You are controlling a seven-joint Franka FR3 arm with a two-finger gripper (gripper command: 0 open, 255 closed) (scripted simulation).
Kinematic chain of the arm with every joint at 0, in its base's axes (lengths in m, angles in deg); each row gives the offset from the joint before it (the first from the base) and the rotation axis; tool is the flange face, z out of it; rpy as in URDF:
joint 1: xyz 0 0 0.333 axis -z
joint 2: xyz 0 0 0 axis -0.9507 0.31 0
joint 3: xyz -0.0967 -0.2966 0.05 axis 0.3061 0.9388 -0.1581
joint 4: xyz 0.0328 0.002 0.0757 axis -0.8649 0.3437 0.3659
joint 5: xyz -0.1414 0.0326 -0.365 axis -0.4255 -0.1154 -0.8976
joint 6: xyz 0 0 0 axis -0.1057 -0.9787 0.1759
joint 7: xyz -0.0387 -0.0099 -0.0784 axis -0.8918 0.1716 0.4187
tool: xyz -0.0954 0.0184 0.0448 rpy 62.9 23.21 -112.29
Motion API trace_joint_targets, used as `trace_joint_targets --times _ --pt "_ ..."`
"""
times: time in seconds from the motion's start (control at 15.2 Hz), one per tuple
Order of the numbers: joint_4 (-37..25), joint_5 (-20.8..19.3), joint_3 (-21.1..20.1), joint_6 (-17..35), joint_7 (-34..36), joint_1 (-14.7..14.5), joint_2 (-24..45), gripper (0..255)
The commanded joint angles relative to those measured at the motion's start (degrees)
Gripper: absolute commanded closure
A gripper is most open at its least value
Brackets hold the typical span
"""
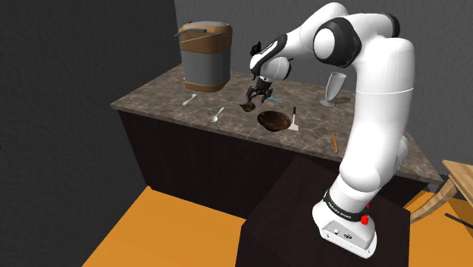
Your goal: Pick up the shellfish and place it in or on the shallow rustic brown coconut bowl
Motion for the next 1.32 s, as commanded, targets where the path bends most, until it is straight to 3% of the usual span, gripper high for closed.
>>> trace_joint_targets --times 0.0,0.73,0.79,1.25 --pt "-0.4 0.8 -0.4 0.8 -0.5 0.3 1.3 0" --pt "-1.1 2.1 -1.3 2.4 -1.3 0.7 3.7 0" --pt "-1.1 2.1 -1.3 2.4 -1.3 0.7 3.7 255" --pt "-1.1 2.1 -1.3 2.4 -1.3 0.7 3.7 255"
